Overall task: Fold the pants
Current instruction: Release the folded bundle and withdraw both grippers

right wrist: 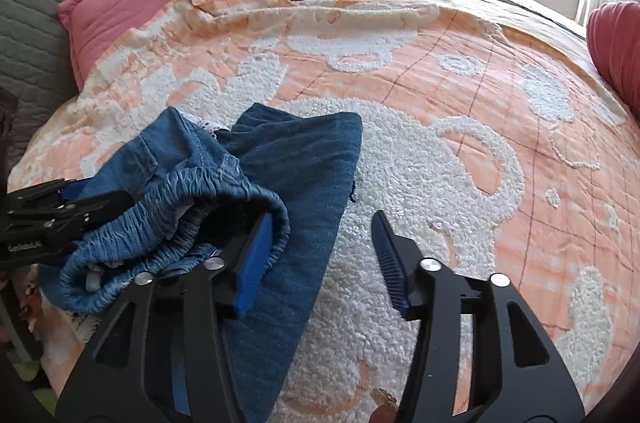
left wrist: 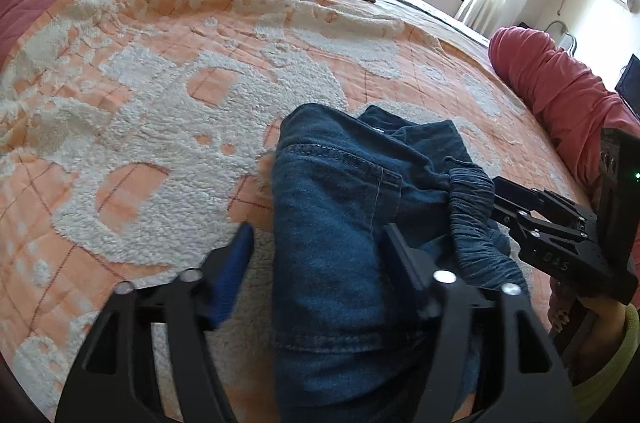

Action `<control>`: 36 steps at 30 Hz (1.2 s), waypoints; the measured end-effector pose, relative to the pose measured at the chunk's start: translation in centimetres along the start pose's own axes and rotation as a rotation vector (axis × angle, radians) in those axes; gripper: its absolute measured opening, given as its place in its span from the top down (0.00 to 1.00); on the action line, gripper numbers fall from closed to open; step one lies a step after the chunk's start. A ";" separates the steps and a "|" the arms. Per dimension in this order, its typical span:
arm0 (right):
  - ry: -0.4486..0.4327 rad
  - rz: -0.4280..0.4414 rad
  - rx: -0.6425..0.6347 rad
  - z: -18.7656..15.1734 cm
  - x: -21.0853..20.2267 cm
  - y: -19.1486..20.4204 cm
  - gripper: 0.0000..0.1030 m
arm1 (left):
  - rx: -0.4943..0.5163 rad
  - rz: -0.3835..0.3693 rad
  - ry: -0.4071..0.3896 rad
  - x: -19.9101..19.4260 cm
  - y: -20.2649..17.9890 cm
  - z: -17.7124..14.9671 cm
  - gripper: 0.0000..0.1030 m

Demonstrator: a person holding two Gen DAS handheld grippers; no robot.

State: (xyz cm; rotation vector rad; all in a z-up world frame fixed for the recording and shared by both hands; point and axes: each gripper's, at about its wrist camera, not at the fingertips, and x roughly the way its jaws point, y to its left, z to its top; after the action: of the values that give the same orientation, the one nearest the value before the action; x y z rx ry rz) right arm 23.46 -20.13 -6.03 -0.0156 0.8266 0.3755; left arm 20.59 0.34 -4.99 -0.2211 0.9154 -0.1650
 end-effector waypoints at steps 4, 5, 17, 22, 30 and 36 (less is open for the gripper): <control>-0.056 0.025 0.050 -0.2 -2.5 -0.3 0.31 | -0.012 -0.011 -0.026 -1.9 0.2 -0.4 0.21; -0.076 0.031 0.057 -0.2 -3.3 -0.3 0.27 | -0.011 -0.010 -0.036 -2.4 0.2 -0.5 0.16; -0.282 0.060 0.012 -2.7 -12.5 2.5 0.09 | 0.055 0.131 -0.127 -9.5 -0.8 -3.1 0.04; -0.292 0.056 -0.004 -4.1 -14.5 3.5 0.09 | 0.104 0.143 -0.157 -12.2 -1.4 -5.4 0.04; -0.286 0.030 -0.034 -6.3 -16.6 4.8 0.09 | 0.102 0.126 -0.140 -14.5 -1.0 -8.7 0.04; -0.261 0.008 -0.035 -8.0 -17.3 5.4 0.09 | 0.092 0.107 -0.131 -15.2 -1.3 -10.6 0.04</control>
State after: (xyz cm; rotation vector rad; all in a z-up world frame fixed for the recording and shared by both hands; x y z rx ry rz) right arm 5.33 -21.84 1.70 0.0043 0.5624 0.3905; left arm 2.92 1.42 0.75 -0.0959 0.7855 -0.0927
